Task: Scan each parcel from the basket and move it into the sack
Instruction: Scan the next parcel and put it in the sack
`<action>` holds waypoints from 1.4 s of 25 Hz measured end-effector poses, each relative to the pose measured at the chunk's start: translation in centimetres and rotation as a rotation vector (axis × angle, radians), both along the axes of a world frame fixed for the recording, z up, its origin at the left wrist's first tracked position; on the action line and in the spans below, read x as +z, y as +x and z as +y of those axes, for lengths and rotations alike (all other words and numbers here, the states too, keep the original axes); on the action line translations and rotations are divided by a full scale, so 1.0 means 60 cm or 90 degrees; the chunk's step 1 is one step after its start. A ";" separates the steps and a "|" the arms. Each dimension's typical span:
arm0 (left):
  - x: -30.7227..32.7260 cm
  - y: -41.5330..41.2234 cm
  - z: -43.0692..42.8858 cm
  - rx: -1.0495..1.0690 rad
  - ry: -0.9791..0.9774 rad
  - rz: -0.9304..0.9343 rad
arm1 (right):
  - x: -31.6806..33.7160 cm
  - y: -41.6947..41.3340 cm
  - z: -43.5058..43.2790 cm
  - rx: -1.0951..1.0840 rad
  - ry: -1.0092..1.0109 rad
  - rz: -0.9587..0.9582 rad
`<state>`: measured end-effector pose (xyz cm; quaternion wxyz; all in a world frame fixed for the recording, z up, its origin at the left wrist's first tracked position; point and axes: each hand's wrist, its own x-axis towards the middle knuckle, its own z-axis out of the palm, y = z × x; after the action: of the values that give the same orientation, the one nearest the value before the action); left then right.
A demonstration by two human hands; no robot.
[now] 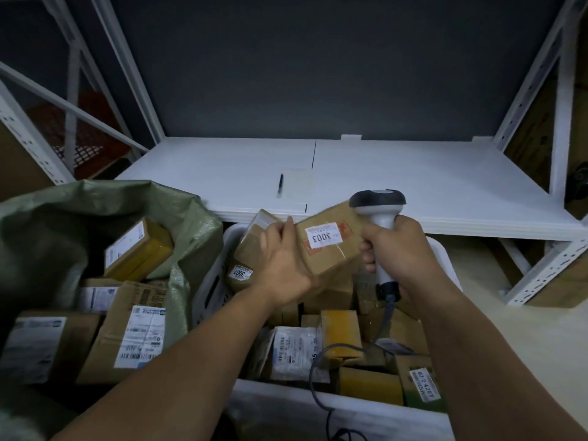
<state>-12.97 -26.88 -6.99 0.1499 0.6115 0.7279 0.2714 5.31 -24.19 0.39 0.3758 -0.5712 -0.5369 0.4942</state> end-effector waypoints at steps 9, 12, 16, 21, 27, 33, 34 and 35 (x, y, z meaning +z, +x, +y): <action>-0.037 -0.005 -0.015 -0.146 -0.003 0.049 | -0.050 -0.014 0.019 -0.014 -0.014 -0.081; -0.042 -0.003 -0.016 -0.133 -0.011 0.023 | -0.061 -0.019 0.019 -0.025 -0.016 -0.075; -0.040 -0.006 -0.016 -0.121 -0.012 -0.019 | -0.068 -0.010 0.027 -0.068 -0.034 -0.036; -0.047 -0.026 -0.002 0.028 -0.097 -0.337 | -0.084 -0.017 0.029 -0.063 -0.038 -0.028; -0.018 -0.049 -0.015 0.141 -0.243 -0.840 | -0.098 -0.042 0.026 -0.004 -0.024 -0.066; -0.029 -0.076 -0.010 0.361 -0.326 -0.907 | -0.101 -0.073 0.025 0.035 0.013 -0.121; -0.036 -0.081 -0.013 0.374 -0.356 -0.912 | -0.100 -0.077 0.024 0.041 0.018 -0.129; -0.044 -0.084 -0.013 0.381 -0.382 -0.917 | -0.099 -0.081 0.022 0.046 0.025 -0.140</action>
<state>-18.00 -27.63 -9.65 0.6568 0.0035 0.6271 0.4187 0.46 -22.86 -5.56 0.3077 -0.5947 -0.6049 0.4310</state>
